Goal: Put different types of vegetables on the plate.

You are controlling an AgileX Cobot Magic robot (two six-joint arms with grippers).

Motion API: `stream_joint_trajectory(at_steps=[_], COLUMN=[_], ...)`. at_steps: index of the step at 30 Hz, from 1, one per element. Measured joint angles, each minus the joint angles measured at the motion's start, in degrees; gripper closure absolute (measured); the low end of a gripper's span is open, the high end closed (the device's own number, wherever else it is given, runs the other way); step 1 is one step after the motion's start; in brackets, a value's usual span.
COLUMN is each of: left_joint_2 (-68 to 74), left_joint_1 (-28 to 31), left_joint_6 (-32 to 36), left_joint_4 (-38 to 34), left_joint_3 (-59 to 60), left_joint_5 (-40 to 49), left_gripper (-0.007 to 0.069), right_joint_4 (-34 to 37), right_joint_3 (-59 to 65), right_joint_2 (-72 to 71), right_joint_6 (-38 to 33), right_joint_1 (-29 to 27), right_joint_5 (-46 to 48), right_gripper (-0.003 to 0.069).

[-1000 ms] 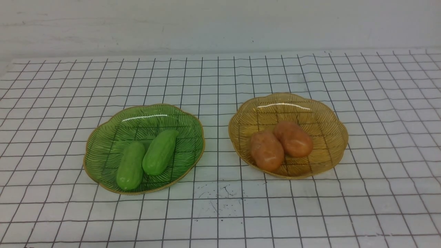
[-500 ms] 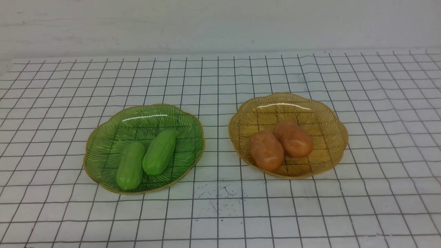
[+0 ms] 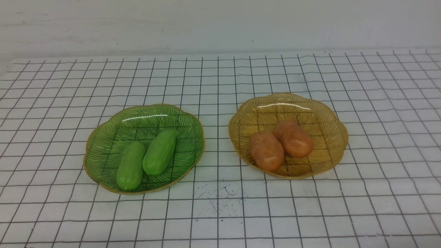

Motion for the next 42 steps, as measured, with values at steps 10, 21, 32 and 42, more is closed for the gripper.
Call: stream_joint_trajectory(at_steps=[10,21,32,42], left_joint_2=[0.0,0.0,0.0,0.0], left_joint_1=[0.0,0.0,0.0,0.0], left_joint_6=[0.0,0.0,0.0,0.0], left_joint_4=[0.0,0.0,0.0,0.0], left_joint_3=[0.0,0.0,0.0,0.0], left_joint_5=[0.2,0.2,0.2,0.2], left_gripper=[0.0632,0.0632,0.0632,0.0632], right_joint_4=[0.4,0.8,0.8,0.8], right_joint_3=[0.1,0.0,0.0,0.0], right_joint_2=[0.1,0.1,0.1,0.1], right_joint_6=[0.0,0.0,0.0,0.0], right_joint_1=[3.5,4.9,5.0,5.0], right_joint_5=[5.4,5.8,5.9,5.9], right_gripper=[0.0674,0.0674,0.0674,0.0674])
